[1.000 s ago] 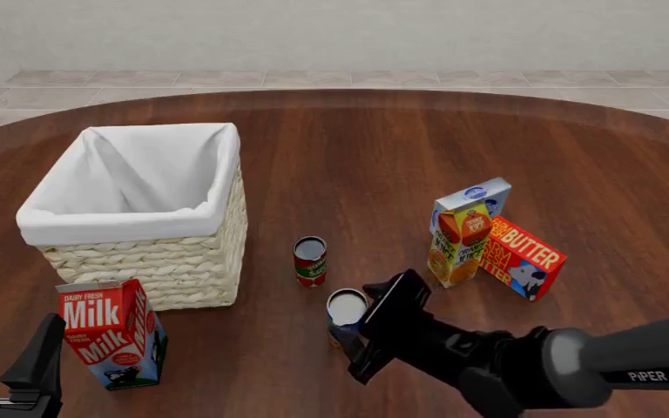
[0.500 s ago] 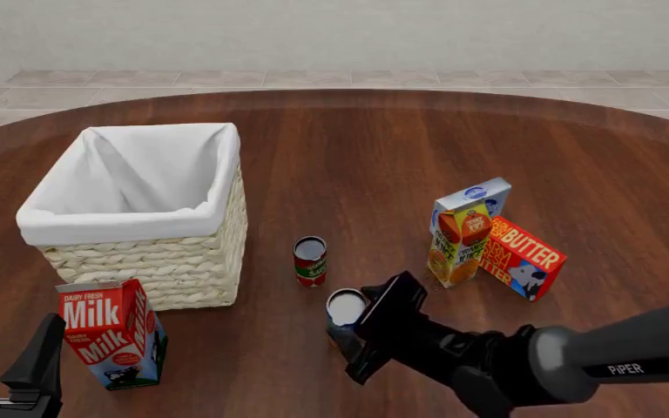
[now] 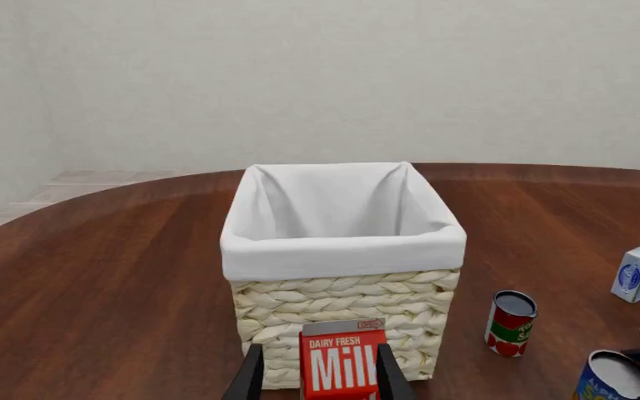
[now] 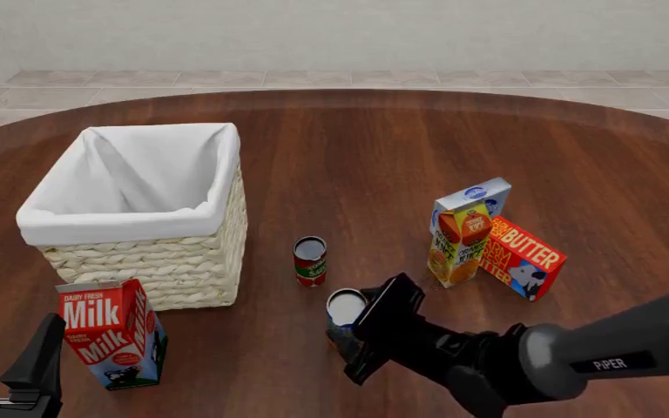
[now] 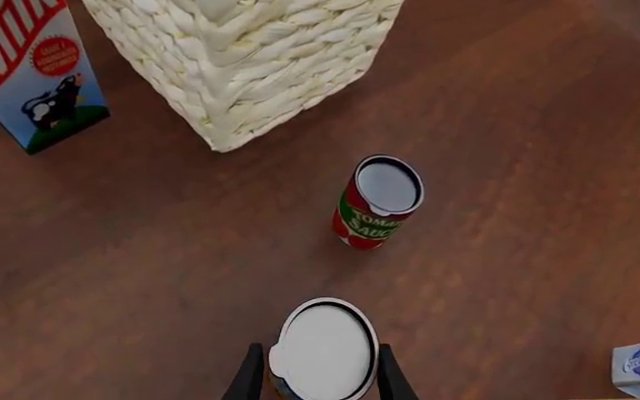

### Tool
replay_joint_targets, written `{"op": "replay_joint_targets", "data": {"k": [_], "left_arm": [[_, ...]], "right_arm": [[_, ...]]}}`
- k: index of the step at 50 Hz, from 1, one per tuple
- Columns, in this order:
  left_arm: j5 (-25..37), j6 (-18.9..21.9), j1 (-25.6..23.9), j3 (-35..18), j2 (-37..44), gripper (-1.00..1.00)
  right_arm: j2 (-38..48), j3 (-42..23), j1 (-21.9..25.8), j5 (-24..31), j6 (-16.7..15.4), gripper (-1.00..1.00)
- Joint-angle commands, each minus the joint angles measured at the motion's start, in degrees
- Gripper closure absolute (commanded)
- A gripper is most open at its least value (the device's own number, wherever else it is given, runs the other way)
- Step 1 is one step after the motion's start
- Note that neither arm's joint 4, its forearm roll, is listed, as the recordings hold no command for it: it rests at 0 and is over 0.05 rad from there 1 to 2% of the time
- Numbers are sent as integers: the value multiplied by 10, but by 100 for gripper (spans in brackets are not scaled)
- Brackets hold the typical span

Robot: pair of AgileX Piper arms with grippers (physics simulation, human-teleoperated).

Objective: Pick up the alphabet soup and the tomato sauce, and put them in the basket.

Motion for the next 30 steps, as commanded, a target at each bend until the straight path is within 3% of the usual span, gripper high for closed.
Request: {"op": "replay_joint_targets", "data": {"k": [1, 3, 4, 30], "left_arm": [[0, 0, 0, 0, 0, -100], [0, 0, 0, 0, 0, -100], [0, 0, 0, 0, 0, -100], [0, 0, 0, 0, 0, -100]], "right_arm": [[9, 2, 5, 1, 4, -100], [8, 2, 4, 2, 4, -100], [6, 2, 8, 2, 5, 100], [-50, 11, 5, 16, -5, 100]]}}
